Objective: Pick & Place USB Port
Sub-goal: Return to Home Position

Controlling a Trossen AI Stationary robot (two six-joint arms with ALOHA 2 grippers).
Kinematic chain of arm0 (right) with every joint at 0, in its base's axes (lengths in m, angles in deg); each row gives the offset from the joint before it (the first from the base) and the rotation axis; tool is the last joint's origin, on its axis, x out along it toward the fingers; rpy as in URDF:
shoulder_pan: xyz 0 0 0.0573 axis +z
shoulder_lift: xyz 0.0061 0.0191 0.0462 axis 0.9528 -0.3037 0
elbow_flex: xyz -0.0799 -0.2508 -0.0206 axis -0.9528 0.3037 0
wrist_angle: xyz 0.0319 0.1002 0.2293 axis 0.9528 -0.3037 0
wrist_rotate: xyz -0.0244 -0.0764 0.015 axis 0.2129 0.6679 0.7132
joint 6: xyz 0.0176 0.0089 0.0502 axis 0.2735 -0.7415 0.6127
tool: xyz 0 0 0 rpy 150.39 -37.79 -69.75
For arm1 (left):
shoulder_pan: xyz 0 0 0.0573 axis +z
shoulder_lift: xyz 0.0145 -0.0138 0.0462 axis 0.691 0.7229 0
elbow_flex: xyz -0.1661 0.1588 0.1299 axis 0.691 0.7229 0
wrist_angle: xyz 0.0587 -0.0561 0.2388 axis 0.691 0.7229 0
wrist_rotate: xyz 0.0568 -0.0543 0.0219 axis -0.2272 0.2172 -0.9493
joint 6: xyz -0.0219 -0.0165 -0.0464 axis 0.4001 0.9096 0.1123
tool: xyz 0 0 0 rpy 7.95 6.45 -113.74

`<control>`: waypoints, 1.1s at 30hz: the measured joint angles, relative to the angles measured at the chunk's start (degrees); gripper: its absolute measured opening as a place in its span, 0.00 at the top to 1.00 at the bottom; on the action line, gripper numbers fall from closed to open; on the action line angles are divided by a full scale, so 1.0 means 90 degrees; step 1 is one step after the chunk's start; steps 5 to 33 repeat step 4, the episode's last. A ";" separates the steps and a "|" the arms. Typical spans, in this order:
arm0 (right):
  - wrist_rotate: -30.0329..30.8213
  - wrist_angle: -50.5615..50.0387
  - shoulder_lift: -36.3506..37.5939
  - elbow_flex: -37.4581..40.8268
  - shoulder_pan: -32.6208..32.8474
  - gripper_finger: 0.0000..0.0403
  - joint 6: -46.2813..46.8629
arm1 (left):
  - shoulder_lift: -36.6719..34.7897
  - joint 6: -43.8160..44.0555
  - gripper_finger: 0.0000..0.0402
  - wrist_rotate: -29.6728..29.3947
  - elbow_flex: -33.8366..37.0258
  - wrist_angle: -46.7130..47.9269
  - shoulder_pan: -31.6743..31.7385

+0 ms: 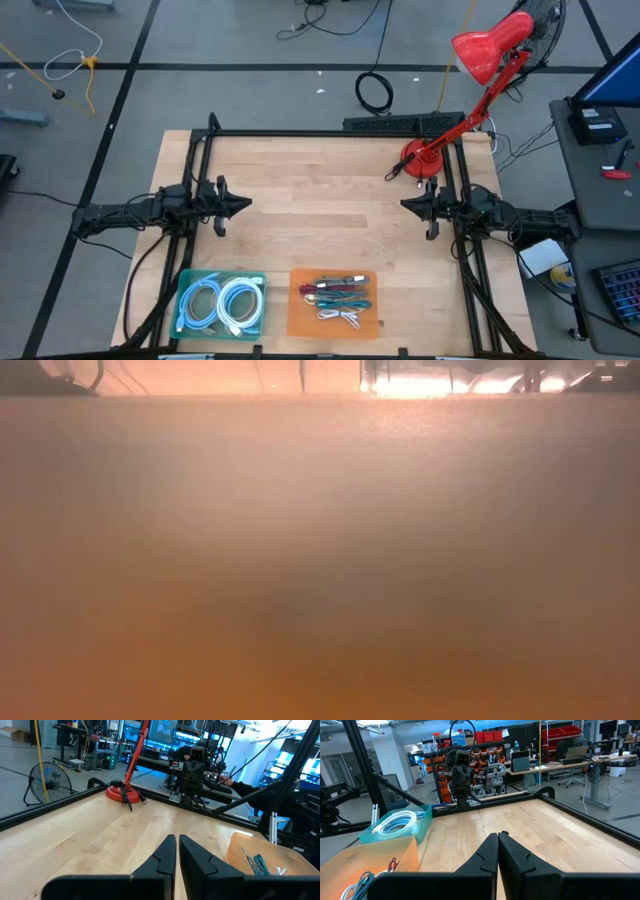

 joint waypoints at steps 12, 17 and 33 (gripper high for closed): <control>0.0000 0.0000 0.0000 0.0001 -0.0002 1.00 0.0000 | 0.0002 0.0000 0.94 -0.0002 0.0000 -0.0001 0.0001; 0.0000 0.0000 0.0000 0.0001 -0.0002 1.00 0.0000 | 0.0002 0.0000 0.94 -0.0002 0.0000 -0.0001 0.0001; 0.0000 0.0000 0.0000 0.0001 -0.0002 1.00 0.0000 | 0.0002 0.0000 0.94 -0.0002 0.0000 -0.0001 0.0001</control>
